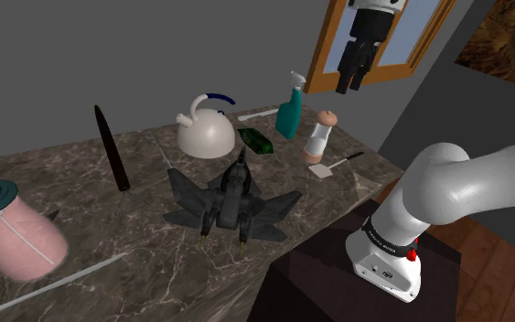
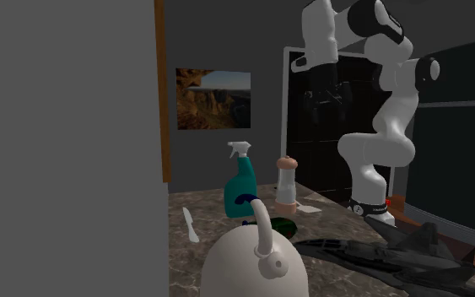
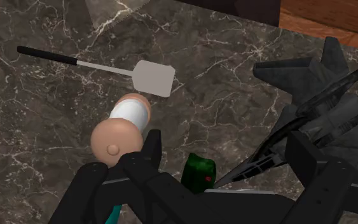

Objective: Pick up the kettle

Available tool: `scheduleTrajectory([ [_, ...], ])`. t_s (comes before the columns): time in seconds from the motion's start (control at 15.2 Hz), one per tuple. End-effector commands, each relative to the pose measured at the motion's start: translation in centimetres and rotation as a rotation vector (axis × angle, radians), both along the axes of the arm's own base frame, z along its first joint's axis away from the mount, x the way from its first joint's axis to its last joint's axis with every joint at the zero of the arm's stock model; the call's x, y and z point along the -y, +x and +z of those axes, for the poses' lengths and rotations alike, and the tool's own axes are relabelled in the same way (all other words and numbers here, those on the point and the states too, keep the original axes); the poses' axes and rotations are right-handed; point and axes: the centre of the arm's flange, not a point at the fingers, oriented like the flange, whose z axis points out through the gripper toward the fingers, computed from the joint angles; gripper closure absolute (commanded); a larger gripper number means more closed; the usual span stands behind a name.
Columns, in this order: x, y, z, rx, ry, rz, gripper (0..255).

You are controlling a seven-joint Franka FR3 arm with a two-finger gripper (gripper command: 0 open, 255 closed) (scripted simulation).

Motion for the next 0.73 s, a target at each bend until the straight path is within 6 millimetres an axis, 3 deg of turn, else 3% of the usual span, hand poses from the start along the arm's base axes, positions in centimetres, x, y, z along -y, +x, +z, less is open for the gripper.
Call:
scheduleTrajectory([
  [0.0,0.0,0.0,0.0,0.000,0.000,0.000,0],
  [0.66,0.1,11.1,-5.2,0.103,0.028,0.356,0],
])
